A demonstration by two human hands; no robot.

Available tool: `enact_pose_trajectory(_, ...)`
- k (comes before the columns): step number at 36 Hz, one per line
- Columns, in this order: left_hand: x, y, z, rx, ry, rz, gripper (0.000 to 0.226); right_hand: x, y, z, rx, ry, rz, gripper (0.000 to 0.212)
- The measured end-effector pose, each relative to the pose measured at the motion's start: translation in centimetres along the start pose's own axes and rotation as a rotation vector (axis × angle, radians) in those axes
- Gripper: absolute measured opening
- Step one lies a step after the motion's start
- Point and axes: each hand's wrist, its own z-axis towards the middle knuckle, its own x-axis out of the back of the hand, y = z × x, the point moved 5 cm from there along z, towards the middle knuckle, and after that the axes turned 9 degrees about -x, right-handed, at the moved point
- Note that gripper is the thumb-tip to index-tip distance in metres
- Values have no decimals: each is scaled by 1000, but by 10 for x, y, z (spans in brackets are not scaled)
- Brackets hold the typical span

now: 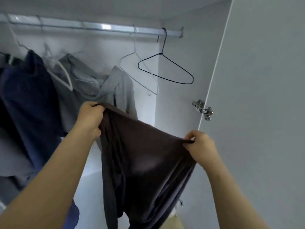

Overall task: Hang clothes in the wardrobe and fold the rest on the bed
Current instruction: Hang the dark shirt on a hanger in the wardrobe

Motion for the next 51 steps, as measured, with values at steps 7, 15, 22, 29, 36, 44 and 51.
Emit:
enact_pose_trajectory(7, 54, 21, 0, -238, 436, -92, 35, -9, -37, 24, 24, 102, 357, 9)
enact_pose_trajectory(15, 70, 13, -13, -42, 408, -187, 27, -37, -68, 41, 103, -133, 337, 29)
enact_pose_trajectory(22, 82, 31, -17, -110, 417, -305, 18, -40, -93, 52, 136, -248, 474, 24)
enact_pose_trajectory(29, 76, 19, -24, -27, 557, -359, 25, -54, -111, 66, 123, -350, 595, 30)
enact_pose_trajectory(36, 83, 21, -39, -30, 591, -339, 15, -82, -124, 56, 121, -665, 592, 30)
enact_pose_trajectory(44, 99, 30, -26, -37, 680, -465, 35, -137, -124, 39, 127, -840, 343, 24)
enact_pose_trajectory(51, 112, 54, 20, -44, 614, -357, 37, -183, -168, 35, 266, -987, 154, 20)
